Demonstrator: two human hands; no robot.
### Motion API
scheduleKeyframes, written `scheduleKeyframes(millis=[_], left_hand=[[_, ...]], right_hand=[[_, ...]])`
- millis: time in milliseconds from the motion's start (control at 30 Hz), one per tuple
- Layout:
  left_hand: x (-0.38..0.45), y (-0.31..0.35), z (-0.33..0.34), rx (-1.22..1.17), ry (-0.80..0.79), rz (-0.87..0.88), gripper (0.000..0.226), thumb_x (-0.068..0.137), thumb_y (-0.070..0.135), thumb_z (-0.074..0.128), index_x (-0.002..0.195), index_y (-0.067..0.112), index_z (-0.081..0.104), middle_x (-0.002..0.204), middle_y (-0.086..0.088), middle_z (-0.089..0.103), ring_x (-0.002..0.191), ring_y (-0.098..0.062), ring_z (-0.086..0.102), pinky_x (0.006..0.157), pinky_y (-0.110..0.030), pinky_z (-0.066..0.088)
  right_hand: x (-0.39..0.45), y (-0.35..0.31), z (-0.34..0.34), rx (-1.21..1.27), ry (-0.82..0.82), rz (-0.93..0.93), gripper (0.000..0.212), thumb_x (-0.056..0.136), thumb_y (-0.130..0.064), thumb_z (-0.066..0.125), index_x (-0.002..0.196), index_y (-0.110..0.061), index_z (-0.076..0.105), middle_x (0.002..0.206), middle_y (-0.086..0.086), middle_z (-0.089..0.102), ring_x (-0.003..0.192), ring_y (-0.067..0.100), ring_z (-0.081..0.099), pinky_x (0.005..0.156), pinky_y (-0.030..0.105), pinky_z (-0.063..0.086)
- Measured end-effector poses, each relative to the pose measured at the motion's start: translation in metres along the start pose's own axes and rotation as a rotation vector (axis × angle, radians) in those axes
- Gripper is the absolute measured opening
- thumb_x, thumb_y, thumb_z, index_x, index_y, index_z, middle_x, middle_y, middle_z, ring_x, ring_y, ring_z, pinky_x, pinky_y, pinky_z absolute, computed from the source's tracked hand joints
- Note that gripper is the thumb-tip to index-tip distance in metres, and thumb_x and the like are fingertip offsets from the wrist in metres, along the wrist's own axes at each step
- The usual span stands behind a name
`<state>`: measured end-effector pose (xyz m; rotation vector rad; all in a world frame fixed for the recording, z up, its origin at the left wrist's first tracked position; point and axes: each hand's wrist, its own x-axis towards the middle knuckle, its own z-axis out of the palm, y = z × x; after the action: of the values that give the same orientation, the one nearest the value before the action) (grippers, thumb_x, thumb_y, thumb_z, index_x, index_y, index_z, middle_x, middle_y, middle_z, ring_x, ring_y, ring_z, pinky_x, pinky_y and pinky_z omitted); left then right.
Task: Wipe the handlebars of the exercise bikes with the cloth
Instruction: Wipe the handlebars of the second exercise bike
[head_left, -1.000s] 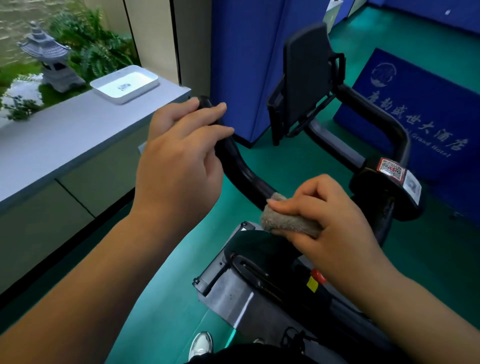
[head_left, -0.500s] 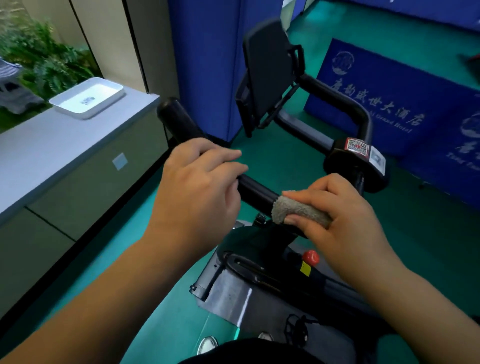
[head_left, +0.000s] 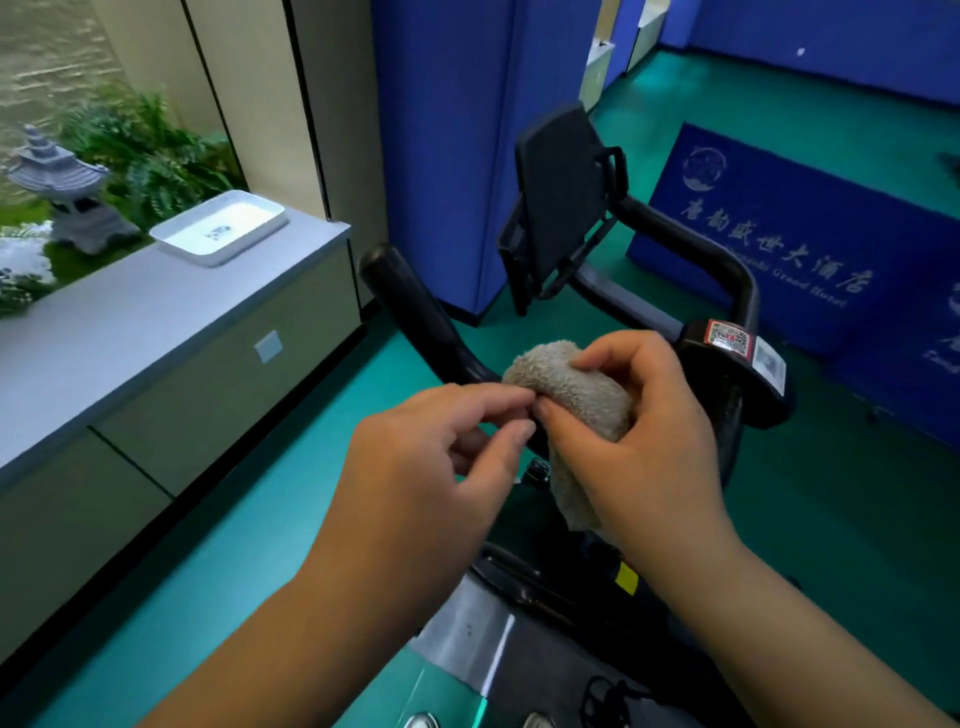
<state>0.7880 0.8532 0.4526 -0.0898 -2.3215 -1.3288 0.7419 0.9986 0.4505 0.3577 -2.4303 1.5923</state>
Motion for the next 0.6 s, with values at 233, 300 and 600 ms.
scheduleKeyframes(millis=[233, 300, 600], left_hand=[[-0.009, 0.005, -0.020, -0.329, 0.207, -0.301, 0.020, 0.075, 0.010, 0.073, 0.091, 0.021, 0.070, 0.079, 0.023, 0.071, 0.072, 0.008, 0.067, 0.062, -0.003, 0.045], [-0.010, 0.004, -0.025, -0.400, 0.244, -0.322, 0.027, 0.071, 0.016, 0.075, 0.097, 0.022, 0.068, 0.081, 0.020, 0.072, 0.075, 0.003, 0.069, 0.061, -0.009, 0.050], [-0.005, -0.042, -0.024, -0.340, 0.435, -0.362, 0.040, 0.077, 0.007, 0.075, 0.107, 0.029, 0.063, 0.093, 0.013, 0.071, 0.086, -0.001, 0.068, 0.076, -0.021, 0.054]], right_hand=[[-0.009, -0.011, 0.039, 0.453, -0.187, 0.054, 0.036, 0.073, -0.016, 0.076, 0.105, -0.025, 0.064, 0.106, -0.001, 0.070, 0.103, 0.011, 0.067, 0.085, 0.024, 0.053], [-0.012, -0.017, 0.049, 0.630, -0.260, 0.111, 0.033, 0.081, 0.000, 0.067, 0.108, -0.018, 0.065, 0.106, -0.001, 0.072, 0.101, 0.008, 0.068, 0.080, 0.016, 0.051], [0.019, -0.017, 0.051, 0.195, -0.371, -0.131, 0.038, 0.083, 0.009, 0.055, 0.101, -0.021, 0.071, 0.102, 0.000, 0.069, 0.094, 0.005, 0.066, 0.083, 0.012, 0.047]])
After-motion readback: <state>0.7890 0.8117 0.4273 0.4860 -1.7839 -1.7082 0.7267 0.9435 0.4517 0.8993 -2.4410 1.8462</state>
